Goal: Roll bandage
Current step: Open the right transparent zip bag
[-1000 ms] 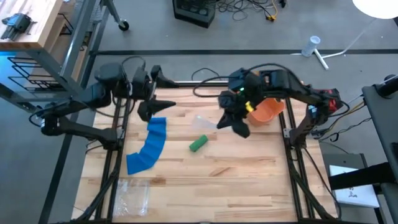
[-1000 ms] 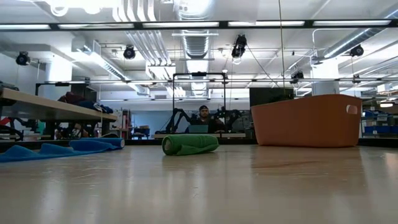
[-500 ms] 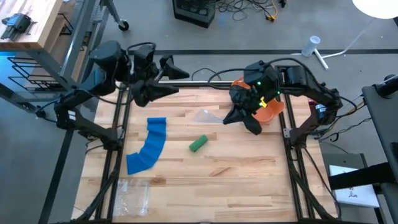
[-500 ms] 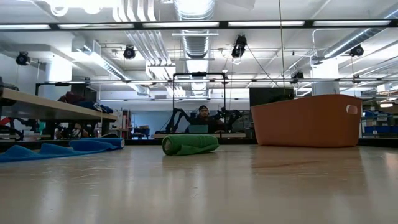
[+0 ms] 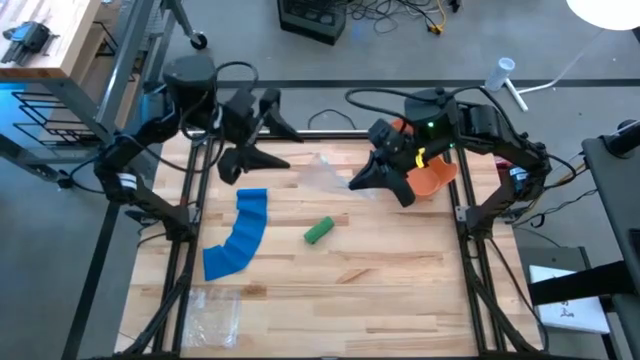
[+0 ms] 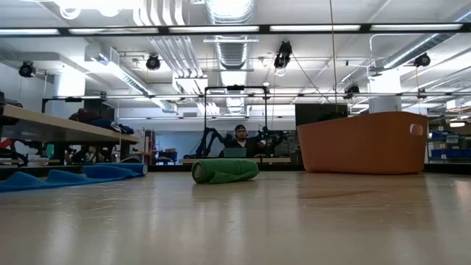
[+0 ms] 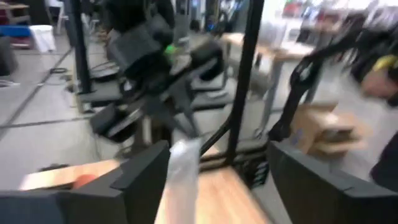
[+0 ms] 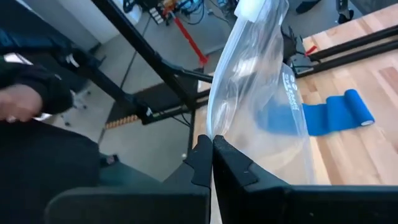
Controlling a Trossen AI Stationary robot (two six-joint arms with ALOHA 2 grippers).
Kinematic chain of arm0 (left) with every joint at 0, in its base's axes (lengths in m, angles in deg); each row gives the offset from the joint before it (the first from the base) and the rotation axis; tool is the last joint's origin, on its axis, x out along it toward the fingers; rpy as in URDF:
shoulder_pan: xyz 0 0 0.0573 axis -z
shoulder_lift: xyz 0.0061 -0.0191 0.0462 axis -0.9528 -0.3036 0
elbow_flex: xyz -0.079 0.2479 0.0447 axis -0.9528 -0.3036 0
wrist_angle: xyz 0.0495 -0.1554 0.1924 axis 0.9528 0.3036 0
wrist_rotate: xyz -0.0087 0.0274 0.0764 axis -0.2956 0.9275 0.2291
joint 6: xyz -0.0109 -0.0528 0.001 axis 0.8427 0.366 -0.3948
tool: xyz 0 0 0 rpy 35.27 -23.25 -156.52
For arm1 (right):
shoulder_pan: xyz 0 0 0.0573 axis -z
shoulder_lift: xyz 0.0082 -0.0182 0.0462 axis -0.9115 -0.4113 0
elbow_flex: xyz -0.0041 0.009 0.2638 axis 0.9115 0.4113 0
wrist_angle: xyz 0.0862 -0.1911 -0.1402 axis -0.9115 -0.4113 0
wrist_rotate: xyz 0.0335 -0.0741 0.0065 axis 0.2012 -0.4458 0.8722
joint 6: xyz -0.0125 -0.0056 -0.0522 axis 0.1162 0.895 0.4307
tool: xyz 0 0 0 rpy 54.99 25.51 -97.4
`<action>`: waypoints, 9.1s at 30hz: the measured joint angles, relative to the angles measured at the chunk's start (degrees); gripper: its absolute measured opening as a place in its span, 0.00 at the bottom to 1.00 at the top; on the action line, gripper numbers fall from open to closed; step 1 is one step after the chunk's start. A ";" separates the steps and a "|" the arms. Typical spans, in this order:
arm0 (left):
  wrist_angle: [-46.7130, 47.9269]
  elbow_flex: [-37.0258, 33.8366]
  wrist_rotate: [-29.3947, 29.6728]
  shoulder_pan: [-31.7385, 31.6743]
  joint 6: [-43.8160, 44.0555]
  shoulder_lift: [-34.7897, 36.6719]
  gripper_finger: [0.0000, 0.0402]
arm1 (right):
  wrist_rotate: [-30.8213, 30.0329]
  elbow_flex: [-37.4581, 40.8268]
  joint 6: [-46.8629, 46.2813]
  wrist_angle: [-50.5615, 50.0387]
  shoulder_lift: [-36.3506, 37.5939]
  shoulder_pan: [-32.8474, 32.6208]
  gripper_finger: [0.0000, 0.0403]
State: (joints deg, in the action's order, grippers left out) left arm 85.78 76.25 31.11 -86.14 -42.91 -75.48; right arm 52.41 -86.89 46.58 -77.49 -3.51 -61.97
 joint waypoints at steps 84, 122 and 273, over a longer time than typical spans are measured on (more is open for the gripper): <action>-6.31 -4.72 18.21 1.81 -2.89 1.51 0.00 | -28.61 -7.61 19.36 27.85 -10.39 -1.11 0.35; -0.83 -2.30 19.57 1.82 -4.39 2.63 0.23 | -28.70 -7.74 27.43 16.31 -8.50 -1.12 0.06; -46.52 -72.64 53.90 4.52 -37.02 -3.60 0.00 | -41.36 -6.83 3.47 -20.46 -6.15 -9.99 0.30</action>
State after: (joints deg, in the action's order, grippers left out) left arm 39.26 3.61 85.01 -81.63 -79.93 -79.08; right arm 11.06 -93.71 50.06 -97.95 -9.66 -71.96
